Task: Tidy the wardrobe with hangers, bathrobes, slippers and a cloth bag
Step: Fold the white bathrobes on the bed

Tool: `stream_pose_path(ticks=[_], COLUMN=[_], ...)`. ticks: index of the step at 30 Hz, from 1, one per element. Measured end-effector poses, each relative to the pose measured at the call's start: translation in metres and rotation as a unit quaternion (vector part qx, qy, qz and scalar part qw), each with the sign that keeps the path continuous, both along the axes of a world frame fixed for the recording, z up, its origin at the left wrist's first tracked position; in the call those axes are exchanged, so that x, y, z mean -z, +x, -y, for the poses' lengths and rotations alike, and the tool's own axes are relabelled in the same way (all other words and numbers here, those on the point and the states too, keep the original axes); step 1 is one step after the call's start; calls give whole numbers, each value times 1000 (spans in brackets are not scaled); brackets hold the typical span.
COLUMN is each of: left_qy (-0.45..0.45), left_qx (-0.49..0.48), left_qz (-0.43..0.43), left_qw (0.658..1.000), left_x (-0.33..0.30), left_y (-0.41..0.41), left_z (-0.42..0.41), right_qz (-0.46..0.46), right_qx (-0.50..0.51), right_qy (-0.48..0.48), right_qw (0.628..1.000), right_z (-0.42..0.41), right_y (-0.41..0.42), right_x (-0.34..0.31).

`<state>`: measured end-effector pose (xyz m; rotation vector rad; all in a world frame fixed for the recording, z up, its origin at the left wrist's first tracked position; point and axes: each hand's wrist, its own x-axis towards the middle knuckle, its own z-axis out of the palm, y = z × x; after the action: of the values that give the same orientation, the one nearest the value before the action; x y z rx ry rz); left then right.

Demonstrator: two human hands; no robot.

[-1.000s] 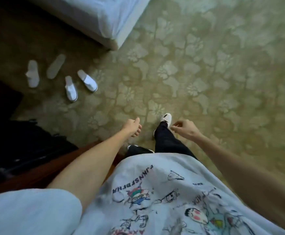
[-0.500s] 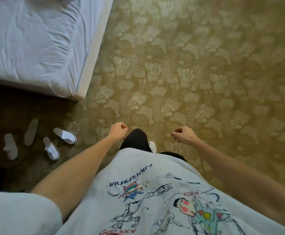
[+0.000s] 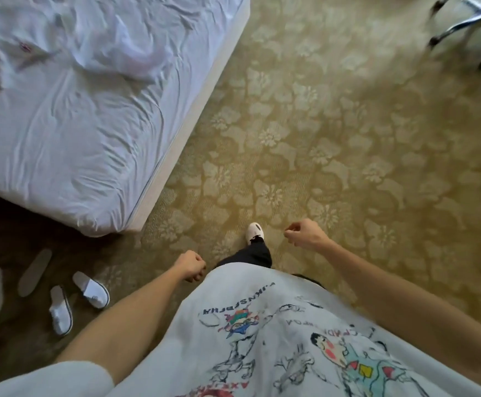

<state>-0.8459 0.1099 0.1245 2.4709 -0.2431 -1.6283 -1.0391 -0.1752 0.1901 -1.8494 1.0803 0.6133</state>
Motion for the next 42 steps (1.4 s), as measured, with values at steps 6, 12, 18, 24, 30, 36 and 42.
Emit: stream_pose_path(ticks=[6,12,18,24,30,36,42], left_qy=[-75,-183,-218,-207,-185,-143,-127], left_qx=[7,25,35,-63,-145,-246,-324], left_qz=[-1,-41,-27,42,84,77,53], left_qw=[997,982,975,975,968,956,936], left_x=[-30,-62,-66,-76,-78,-44,-26], left_y=[81,154,261,389,491,577,684], left_z=[175,344,484,566,587,596,637], right_qz=[-39,-91,-86,-45,27,88,51], right_qx=[20,53,78,20,-105,-227,-280], right_qy=[-42,-51,-45,-30,-2,-7,-13], right_qw=[998,993,992,998,994,970,958], right_z=[143,257,385,500,563,609,685], right_y=[36,72,173,334,525,700,826], right_x=[-14,-6,12,-7,-33,-39,-23])
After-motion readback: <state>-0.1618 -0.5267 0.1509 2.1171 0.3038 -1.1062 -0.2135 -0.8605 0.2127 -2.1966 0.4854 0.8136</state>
